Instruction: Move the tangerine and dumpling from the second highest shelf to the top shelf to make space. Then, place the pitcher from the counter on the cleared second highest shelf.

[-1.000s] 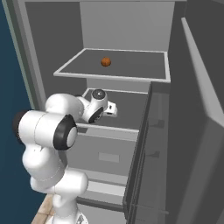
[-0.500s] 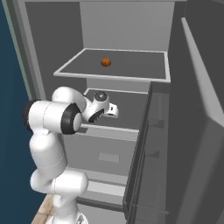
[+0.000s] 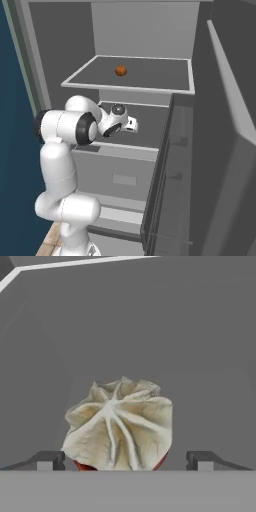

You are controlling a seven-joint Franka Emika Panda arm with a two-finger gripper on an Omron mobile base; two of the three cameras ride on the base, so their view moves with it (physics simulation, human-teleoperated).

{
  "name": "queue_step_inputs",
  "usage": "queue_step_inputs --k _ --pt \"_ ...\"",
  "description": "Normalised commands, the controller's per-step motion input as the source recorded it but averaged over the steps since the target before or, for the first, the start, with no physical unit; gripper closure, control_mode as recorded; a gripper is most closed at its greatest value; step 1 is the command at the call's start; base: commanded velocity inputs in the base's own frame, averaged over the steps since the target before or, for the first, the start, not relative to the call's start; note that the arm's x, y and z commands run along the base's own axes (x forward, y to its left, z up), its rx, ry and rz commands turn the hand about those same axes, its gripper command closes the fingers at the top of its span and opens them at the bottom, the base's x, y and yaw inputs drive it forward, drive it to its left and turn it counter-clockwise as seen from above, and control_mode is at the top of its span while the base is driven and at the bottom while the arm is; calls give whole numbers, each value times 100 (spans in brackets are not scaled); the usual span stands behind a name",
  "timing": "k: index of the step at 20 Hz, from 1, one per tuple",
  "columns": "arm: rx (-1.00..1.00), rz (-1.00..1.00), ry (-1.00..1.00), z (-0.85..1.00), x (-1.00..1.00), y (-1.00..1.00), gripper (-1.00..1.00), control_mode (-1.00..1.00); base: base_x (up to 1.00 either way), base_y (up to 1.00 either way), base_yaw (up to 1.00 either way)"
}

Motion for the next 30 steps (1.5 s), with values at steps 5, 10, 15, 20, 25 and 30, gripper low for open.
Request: queue_step_inputs --k 5,10,15,20,25,30 --pt "0 0 0 -27 35 0 -100 -100 0 0 0" --pt "0 0 0 -37 17 9 -100 -100 0 0 0" --pt "0 0 0 -36 5 20 -100 -100 0 0 0" --pt "0 0 0 -37 0 25 -100 -100 0 0 0" --pt "0 0 -2 -38 4 18 -100 -100 0 0 0" --pt "0 0 -5 -31 14 16 -100 -100 0 0 0"
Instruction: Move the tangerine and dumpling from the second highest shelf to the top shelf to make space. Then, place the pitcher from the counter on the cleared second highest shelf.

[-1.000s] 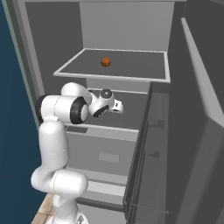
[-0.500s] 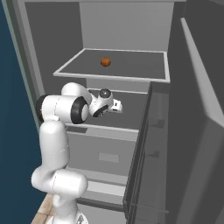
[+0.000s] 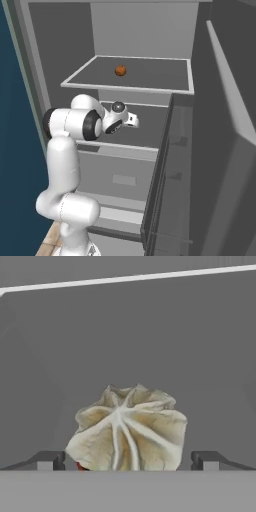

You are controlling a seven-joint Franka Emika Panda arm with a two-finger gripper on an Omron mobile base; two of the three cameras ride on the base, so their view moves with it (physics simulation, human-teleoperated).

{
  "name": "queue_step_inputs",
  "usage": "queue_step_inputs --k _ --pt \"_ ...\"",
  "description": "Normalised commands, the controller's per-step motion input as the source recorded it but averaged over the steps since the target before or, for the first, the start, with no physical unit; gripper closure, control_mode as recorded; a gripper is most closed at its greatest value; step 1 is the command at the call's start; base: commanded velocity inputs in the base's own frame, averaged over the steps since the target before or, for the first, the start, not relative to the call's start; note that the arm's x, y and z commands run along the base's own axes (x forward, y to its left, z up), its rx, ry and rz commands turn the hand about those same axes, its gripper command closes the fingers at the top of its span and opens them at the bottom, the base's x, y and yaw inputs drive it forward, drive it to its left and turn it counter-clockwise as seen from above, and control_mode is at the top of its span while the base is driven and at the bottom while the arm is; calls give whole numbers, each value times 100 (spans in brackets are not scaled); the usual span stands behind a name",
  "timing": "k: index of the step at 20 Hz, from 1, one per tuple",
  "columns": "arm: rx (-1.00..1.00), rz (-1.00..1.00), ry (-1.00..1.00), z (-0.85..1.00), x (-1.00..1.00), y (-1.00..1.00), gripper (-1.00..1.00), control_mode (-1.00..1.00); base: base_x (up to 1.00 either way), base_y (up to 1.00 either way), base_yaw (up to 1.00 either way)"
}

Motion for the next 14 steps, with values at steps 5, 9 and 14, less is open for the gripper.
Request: queue_step_inputs --k 5,9,14 --pt "0 0 -5 -31 20 26 -100 -100 0 0 0" --pt "0 0 -1 -30 19 16 -100 -100 0 0 0" --pt "0 0 0 -25 11 6 100 -100 0 0 0"
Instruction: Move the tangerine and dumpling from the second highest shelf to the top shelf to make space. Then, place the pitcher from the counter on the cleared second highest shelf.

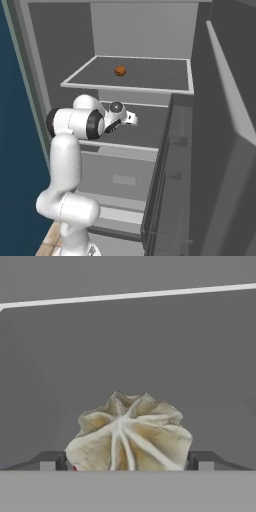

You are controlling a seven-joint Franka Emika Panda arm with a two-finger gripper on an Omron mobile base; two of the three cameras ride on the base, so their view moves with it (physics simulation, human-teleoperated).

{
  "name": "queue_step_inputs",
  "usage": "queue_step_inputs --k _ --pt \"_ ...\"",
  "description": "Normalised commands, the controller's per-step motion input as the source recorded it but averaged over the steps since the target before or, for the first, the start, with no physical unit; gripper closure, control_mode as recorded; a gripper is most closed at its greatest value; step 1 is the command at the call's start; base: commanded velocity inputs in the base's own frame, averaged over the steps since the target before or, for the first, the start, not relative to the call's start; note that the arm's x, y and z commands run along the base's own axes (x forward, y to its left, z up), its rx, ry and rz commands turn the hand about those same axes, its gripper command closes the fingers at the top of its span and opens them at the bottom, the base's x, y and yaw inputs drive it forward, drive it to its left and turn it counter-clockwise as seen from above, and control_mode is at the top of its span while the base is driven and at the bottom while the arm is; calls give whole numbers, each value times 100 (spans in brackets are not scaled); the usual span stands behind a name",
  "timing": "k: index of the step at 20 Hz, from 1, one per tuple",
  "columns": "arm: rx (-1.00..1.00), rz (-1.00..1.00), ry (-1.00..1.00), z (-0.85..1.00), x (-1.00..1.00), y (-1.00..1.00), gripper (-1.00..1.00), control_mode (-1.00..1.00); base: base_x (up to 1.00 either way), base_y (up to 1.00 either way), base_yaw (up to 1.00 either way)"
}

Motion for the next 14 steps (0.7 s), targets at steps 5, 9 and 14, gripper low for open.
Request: queue_step_inputs --k 5,9,14 --pt "0 0 0 -2 2 0 100 -100 0 0 0" --pt "0 0 0 2 -50 0 100 -100 0 0 0" --pt "0 0 0 42 -89 0 100 -100 0 0 0"
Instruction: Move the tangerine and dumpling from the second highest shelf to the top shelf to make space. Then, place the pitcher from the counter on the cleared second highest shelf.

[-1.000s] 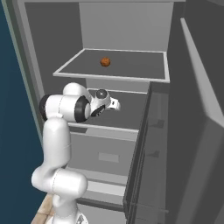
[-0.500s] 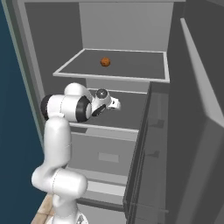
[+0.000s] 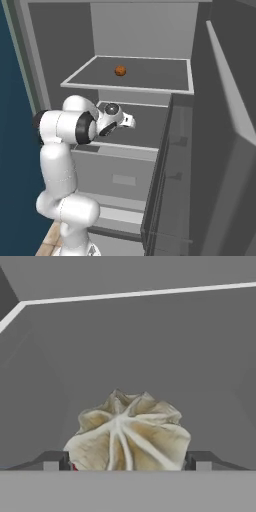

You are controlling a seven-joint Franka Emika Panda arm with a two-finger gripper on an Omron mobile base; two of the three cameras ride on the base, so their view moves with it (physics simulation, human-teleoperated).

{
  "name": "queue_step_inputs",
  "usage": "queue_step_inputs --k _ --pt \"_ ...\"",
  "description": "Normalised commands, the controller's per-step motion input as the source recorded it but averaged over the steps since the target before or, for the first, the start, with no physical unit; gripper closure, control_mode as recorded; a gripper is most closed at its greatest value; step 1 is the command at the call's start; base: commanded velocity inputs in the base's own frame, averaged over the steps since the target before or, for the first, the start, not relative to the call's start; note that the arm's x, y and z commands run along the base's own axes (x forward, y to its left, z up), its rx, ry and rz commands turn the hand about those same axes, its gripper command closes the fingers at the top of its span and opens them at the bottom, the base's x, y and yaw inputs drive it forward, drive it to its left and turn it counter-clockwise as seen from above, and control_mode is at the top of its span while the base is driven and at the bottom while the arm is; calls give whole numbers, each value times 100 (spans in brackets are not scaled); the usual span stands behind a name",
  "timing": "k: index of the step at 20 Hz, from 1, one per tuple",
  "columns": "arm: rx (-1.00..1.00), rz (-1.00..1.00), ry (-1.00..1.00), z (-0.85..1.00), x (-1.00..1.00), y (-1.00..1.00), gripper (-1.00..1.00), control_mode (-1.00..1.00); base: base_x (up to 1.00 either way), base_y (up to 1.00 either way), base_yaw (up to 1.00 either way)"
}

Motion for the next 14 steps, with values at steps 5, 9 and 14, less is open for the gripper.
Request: queue_step_inputs --k 5,9,14 --pt "-3 1 0 64 -100 0 100 -100 0 0 0" --pt "-3 2 0 70 -100 0 100 -100 0 0 0" --pt "-2 0 0 99 -100 0 100 -100 0 0 0"
